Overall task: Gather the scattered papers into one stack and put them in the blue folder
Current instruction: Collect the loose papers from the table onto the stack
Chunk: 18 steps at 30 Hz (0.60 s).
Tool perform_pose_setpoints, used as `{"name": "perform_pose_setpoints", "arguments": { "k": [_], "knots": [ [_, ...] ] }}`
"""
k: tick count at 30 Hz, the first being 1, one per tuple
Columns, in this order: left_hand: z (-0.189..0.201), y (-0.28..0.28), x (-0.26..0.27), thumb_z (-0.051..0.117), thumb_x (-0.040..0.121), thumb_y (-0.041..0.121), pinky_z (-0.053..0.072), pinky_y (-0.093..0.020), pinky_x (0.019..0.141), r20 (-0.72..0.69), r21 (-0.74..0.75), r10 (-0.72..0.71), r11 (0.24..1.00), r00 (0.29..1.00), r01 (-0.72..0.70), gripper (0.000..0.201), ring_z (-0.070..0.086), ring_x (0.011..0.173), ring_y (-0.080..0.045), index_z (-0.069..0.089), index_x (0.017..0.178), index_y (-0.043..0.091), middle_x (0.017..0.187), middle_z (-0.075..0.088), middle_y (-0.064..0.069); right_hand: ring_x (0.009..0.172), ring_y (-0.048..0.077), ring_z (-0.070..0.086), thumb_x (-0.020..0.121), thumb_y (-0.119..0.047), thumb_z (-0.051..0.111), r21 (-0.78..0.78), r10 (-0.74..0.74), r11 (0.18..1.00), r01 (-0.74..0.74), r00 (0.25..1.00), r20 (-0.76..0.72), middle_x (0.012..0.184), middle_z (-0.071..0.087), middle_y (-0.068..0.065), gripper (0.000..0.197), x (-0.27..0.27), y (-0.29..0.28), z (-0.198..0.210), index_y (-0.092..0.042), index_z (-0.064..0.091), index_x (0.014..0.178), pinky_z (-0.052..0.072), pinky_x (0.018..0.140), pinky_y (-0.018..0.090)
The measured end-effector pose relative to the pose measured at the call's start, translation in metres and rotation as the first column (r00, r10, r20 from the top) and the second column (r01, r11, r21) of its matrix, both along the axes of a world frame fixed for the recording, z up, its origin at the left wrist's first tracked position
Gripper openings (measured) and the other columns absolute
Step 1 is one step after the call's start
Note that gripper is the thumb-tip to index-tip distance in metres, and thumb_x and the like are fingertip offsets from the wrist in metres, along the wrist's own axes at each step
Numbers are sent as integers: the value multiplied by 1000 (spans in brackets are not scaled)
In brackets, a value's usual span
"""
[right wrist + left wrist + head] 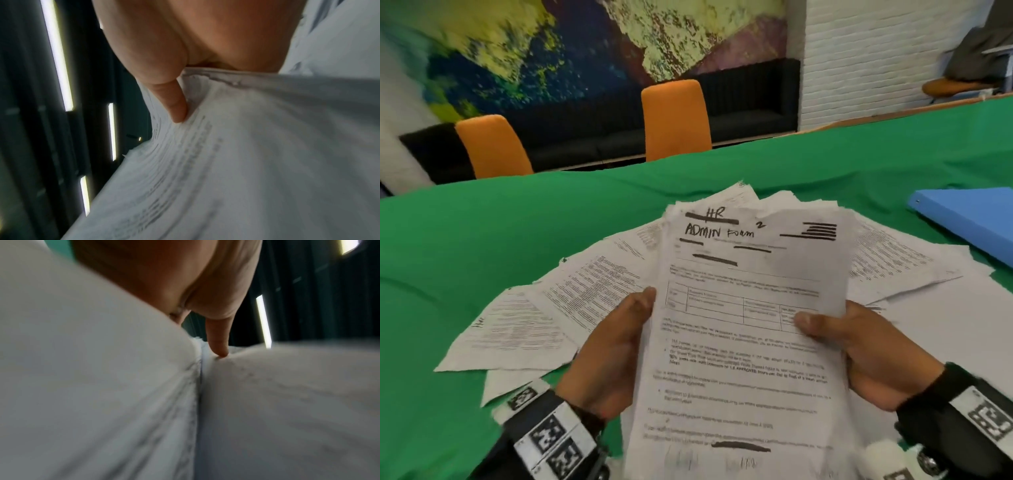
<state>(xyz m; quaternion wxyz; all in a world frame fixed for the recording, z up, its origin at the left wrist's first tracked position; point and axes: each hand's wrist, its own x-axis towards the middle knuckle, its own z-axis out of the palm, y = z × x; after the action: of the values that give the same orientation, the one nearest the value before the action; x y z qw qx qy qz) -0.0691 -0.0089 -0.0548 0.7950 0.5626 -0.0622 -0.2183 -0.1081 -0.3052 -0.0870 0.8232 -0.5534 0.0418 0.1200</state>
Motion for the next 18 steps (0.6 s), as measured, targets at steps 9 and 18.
{"name": "perform_pose_setpoints", "arguments": {
  "k": [9, 18],
  "knots": [
    [9, -16, -35, 68, 85, -1, 57, -56, 89, 156, 16, 190, 981, 969, -195, 44, 70, 103, -42, 56, 127, 7, 119, 71, -19, 97, 38, 77, 94, -6, 59, -187, -26, 982, 31, 999, 33, 111, 78, 16, 30, 9, 27, -6, -8, 67, 122, 64, 82, 53],
    [22, 5, -2, 54, 89, -11, 56, -58, 88, 224, -33, 137, 991, 965, -133, 41, 67, 106, -44, 56, 126, 7, 125, 66, -23, 115, 39, 70, 91, -19, 50, -91, 71, 994, -60, 989, 129, 130, 71, 16, 49, 38, 23, 18, -13, 57, 139, 62, 87, 50]
  ]
}}
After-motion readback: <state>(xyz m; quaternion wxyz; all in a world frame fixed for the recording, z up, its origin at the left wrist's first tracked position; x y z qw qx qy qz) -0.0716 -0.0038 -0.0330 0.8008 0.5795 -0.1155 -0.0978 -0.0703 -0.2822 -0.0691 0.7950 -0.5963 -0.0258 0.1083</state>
